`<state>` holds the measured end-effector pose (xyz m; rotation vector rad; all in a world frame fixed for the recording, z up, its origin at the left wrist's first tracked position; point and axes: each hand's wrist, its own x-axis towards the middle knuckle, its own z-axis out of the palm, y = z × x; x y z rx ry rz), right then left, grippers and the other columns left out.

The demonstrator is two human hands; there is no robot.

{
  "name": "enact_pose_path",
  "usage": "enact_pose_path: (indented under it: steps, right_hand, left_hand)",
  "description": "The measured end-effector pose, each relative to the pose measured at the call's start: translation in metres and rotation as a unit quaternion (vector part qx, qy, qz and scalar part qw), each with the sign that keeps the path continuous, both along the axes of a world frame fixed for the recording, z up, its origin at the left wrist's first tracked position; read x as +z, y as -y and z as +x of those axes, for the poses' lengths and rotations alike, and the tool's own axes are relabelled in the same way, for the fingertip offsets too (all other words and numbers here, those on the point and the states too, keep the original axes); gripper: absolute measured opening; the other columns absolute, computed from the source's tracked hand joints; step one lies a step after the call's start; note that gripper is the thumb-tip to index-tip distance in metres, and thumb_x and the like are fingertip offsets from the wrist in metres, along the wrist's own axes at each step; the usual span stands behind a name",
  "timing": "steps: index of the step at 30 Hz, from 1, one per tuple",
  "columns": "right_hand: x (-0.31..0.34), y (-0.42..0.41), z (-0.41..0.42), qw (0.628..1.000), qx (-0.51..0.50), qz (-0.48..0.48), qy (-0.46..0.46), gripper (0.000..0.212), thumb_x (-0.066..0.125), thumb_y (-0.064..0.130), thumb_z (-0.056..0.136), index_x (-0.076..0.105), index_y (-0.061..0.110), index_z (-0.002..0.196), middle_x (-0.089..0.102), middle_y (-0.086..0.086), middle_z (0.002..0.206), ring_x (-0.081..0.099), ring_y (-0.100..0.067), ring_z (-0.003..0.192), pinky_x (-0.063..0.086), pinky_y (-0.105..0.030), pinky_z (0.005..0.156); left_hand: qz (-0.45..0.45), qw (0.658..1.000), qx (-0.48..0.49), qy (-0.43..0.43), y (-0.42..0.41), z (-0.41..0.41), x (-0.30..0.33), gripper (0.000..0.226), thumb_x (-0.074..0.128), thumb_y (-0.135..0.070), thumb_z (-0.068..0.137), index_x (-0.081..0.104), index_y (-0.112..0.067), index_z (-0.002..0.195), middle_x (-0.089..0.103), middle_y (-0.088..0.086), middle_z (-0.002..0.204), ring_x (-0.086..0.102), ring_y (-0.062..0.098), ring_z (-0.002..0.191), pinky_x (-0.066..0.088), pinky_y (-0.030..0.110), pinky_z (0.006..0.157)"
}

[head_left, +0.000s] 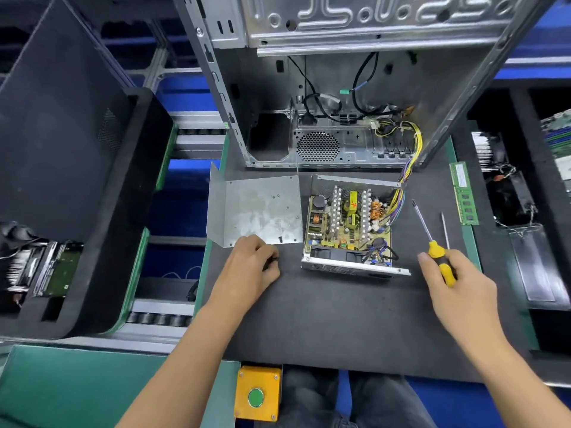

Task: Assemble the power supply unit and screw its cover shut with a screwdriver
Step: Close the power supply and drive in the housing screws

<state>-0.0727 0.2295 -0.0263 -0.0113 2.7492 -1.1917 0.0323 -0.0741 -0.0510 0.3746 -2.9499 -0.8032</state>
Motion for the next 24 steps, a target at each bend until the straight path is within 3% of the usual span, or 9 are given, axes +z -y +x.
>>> enact_pose_path:
  steps: [3, 7, 12, 20, 22, 24]
  right_hand:
    - [0.0, 0.0, 0.002, 0.999, 0.015, 0.035, -0.012, 0.022, 0.06, 0.036, 0.095, 0.051, 0.029, 0.076, 0.046, 0.003, 0.057, 0.045, -0.016, 0.06, 0.036, -0.023, 0.055]
    - [0.003, 0.0, 0.007, 0.99, 0.039, 0.125, -0.047, 0.008, 0.059, 0.018, 0.097, 0.058, 0.013, 0.092, 0.058, -0.005, 0.076, 0.051, -0.029, 0.07, 0.037, -0.037, 0.06]
    - [0.002, -0.001, 0.012, 0.974, 0.053, 0.218, -0.042, 0.018, 0.056, 0.014, 0.097, 0.06, 0.001, 0.109, 0.06, -0.015, 0.091, 0.055, -0.039, 0.087, 0.044, -0.049, 0.076]
    - [0.003, 0.002, 0.013, 0.979, 0.043, 0.198, -0.035, 0.021, 0.057, 0.014, 0.097, 0.06, 0.004, 0.115, 0.06, -0.011, 0.093, 0.055, -0.036, 0.089, 0.044, -0.048, 0.077]
    - [0.001, 0.002, 0.013, 0.98, 0.043, 0.188, -0.046, 0.017, 0.056, 0.016, 0.097, 0.059, 0.005, 0.111, 0.059, -0.009, 0.09, 0.054, -0.034, 0.085, 0.043, -0.047, 0.075]
    - [0.002, 0.001, 0.016, 0.992, 0.006, 0.118, -0.041, 0.013, 0.054, 0.025, 0.099, 0.057, 0.013, 0.103, 0.059, -0.001, 0.083, 0.052, -0.027, 0.077, 0.039, -0.041, 0.066]
  left_hand:
    - [0.023, 1.0, 0.007, 0.01, -0.002, 0.001, -0.001, 0.014, 0.072, 0.0, 0.082, 0.073, -0.005, 0.095, 0.06, 0.008, 0.092, 0.057, 0.025, 0.085, 0.046, 0.031, 0.072]
    - [0.065, 0.997, 0.004, 0.036, -0.004, 0.005, 0.0, 0.024, 0.073, -0.011, 0.087, 0.072, -0.015, 0.111, 0.062, -0.003, 0.097, 0.054, 0.011, 0.085, 0.048, 0.026, 0.082]
    - [0.038, 0.999, 0.023, -0.022, -0.005, -0.007, 0.007, 0.019, 0.071, -0.011, 0.092, 0.073, -0.008, 0.111, 0.064, 0.007, 0.097, 0.059, 0.026, 0.095, 0.047, 0.033, 0.086]
    - [-0.003, 0.998, -0.061, 0.001, -0.019, -0.025, 0.007, 0.007, 0.068, -0.003, 0.09, 0.075, -0.003, 0.093, 0.065, 0.012, 0.087, 0.052, 0.035, 0.087, 0.047, 0.047, 0.08]
    - [-0.01, 0.997, -0.061, -0.045, -0.018, -0.02, 0.006, 0.01, 0.066, 0.0, 0.091, 0.075, -0.004, 0.095, 0.065, 0.01, 0.086, 0.052, 0.034, 0.084, 0.046, 0.042, 0.079]
    - [0.022, 0.993, -0.04, -0.111, -0.021, -0.012, 0.009, 0.014, 0.06, -0.006, 0.096, 0.074, -0.007, 0.1, 0.065, 0.002, 0.091, 0.053, 0.026, 0.088, 0.043, 0.03, 0.085]
